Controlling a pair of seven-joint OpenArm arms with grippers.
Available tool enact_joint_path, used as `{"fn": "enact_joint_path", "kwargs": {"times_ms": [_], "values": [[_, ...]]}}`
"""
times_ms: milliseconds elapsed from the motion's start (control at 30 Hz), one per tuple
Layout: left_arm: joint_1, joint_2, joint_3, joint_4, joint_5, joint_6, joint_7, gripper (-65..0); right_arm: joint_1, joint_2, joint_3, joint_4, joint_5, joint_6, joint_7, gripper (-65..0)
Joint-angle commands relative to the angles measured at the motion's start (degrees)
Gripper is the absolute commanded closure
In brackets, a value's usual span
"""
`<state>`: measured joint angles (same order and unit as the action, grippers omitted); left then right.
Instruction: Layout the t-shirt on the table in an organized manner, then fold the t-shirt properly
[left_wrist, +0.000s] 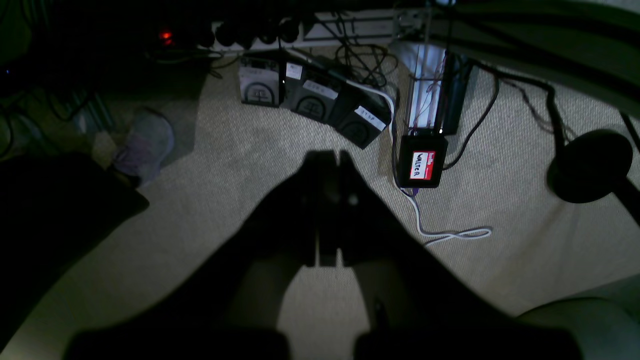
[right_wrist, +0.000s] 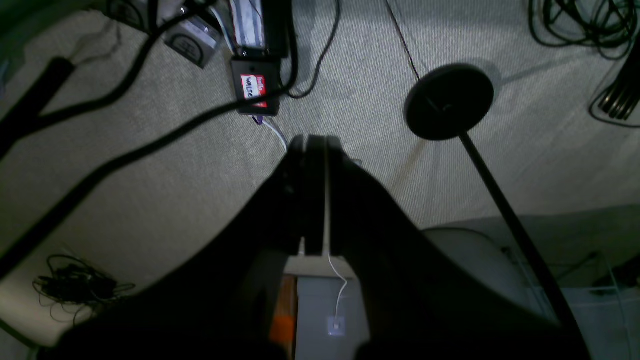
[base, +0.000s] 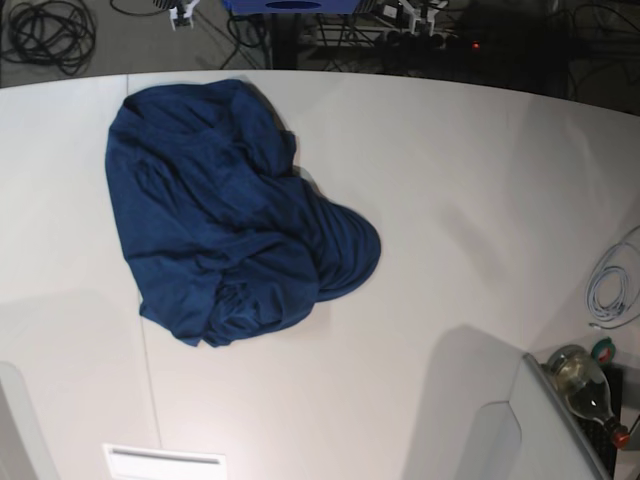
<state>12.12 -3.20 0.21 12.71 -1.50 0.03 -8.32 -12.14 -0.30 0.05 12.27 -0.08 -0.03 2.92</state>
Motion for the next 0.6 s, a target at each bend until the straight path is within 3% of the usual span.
{"fn": "enact_joint_path", "kwargs": {"times_ms": [0, 367, 567], "values": [[0.5, -0.2, 0.1, -0.3, 0.1, 0.3, -0.1, 0.0, -0.4, 0.1, 0.2, -0.1, 0.1, -0.5, -0.1, -0.2], [1.1, -0.2, 0.1, -0.9, 0.1, 0.3, -0.4, 0.0, -0.9, 0.1, 0.2, 0.1, 0.1, -0.5, -0.1, -0.2], [9.5, -3.2, 0.1, 8.7, 0.1, 0.3, -0.5, 0.0, -9.4, 0.2, 0.2, 7.6, 0.1, -0.5, -0.1, -0.2]]}}
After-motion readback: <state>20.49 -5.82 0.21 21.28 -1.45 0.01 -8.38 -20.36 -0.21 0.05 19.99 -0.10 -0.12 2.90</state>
